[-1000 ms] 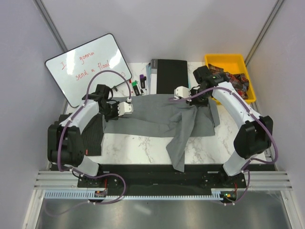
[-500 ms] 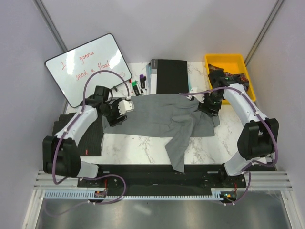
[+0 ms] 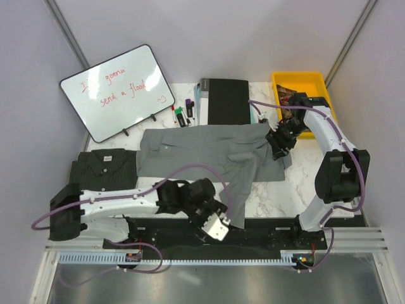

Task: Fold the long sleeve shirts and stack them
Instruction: Fold the shirt

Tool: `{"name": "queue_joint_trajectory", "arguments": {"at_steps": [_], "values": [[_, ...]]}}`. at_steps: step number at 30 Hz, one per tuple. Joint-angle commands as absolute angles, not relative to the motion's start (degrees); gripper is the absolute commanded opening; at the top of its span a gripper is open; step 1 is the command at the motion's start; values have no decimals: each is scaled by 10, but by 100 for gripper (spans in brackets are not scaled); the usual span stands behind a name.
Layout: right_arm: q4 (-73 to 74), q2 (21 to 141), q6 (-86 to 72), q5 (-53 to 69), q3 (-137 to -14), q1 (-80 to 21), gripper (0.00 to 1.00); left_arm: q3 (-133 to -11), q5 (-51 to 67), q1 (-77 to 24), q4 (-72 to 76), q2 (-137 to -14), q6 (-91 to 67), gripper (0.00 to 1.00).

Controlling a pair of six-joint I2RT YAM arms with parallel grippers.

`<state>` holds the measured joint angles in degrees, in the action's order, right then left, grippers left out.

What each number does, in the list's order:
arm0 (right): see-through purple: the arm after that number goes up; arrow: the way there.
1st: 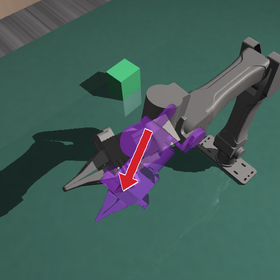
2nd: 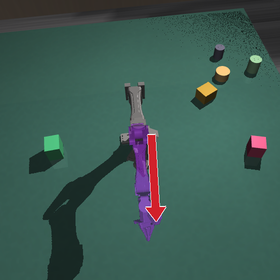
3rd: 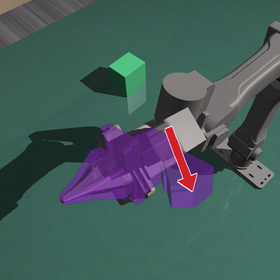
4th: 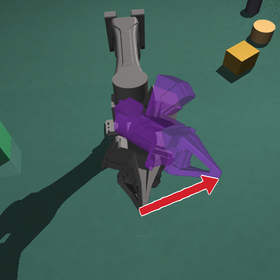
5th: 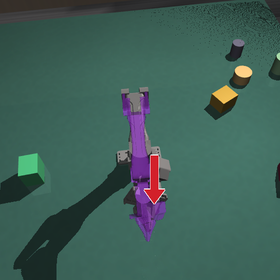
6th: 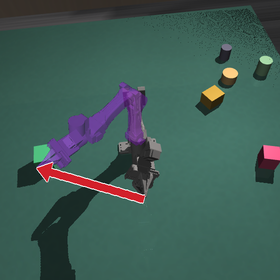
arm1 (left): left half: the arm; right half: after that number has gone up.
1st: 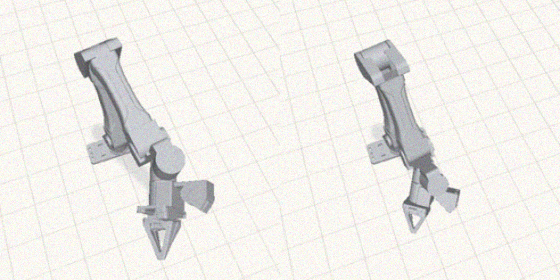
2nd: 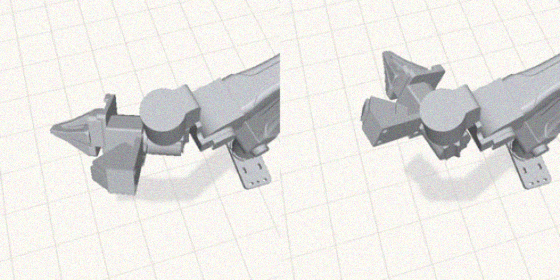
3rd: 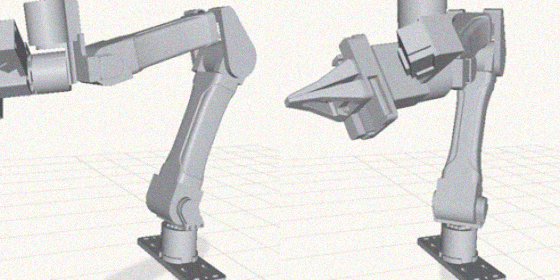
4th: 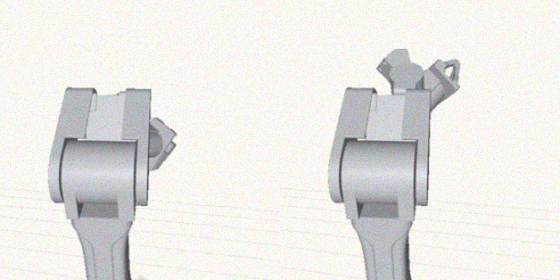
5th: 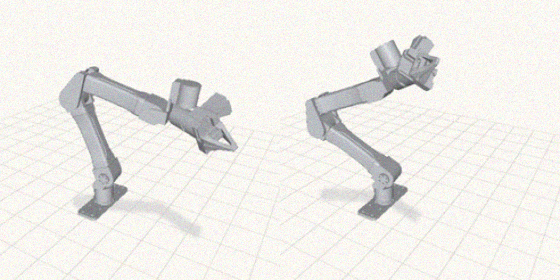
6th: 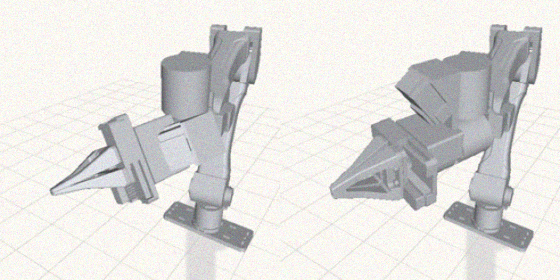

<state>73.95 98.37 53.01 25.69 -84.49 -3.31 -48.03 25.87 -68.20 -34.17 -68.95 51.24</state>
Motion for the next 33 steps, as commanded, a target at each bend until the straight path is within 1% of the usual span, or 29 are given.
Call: {"name": "queue_joint_trajectory", "arguments": {"at_steps": [1, 2, 5, 8, 11, 14, 15, 17, 18, 19, 20, 21, 23, 24, 26, 27, 28, 30, 31, 33], "values": [[807, 964, 541, 338, -869, -16, 61, -472, 151, -789, -191, -750, 461, 84], [807, 958, 543, 342, -864, -14, 61, -462, 120, -802, -166, -773, 469, 84], [812, 947, 555, 355, -855, -3, 62, -463, 90, -832, -92, -831, 511, 82], [828, 951, 576, 377, -863, 15, 62, -492, 74, -832, -63, -878, 525, 78], [836, 954, 593, 388, -871, 27, 62, -492, 51, -832, -13, -912, 540, 74], [836, 948, 606, 395, -873, 37, 64, -481, 34, -831, 32, -933, 556, 67], [836, 947, 607, 397, -873, 39, 63, -480, 28, -828, 42, -946, 554, 56], [836, 947, 609, 402, -875, 39, 63, -488, 17, -819, 44, -956, 543, 40], [836, 947, 611, 403, -876, 39, 63, -491, 10, -808, 44, -961, 540, 21], [836, 947, 612, 407, -876, 39, 63, -497, 4, -801, 43, -965, 538, 12], [836, 947, 613, 409, -877, 39, 62, -497, 3, -793, 41, -962, 537, 5], [837, 948, 613, 410, -879, 39, 62, -497, 3, -775, 38, -955, 538, 2], [836, 951, 613, 416, -888, 39, 60, -499, 33, -757, 12, -913, 520, 2], [836, 949, 614, 421, -889, 39, 60, -510, 60, -726, -25, -895, 506, 2], [836, 942, 624, 443, -894, 39, 60, -557, 179, -684, -78, -845, 440, 2], [836, 940, 633, 453, -894, 39, 61, -573, 238, -628, -129, -829, 421, 2], [836, 938, 638, 463, -894, 39, 62, -589, 343, -601, -139, -795, 409, 2], [836, 931, 656, 500, -892, 38, 68, -593, 380, -554, -148, -771, 389, 2], [836, 929, 663, 516, -889, 36, 73, -603, 434, -538, -163, -763, 392, 2], [835, 917, 676, 553, -885, 27, 76, -620, 499, -480, -199, -763, 391, 2]]}}
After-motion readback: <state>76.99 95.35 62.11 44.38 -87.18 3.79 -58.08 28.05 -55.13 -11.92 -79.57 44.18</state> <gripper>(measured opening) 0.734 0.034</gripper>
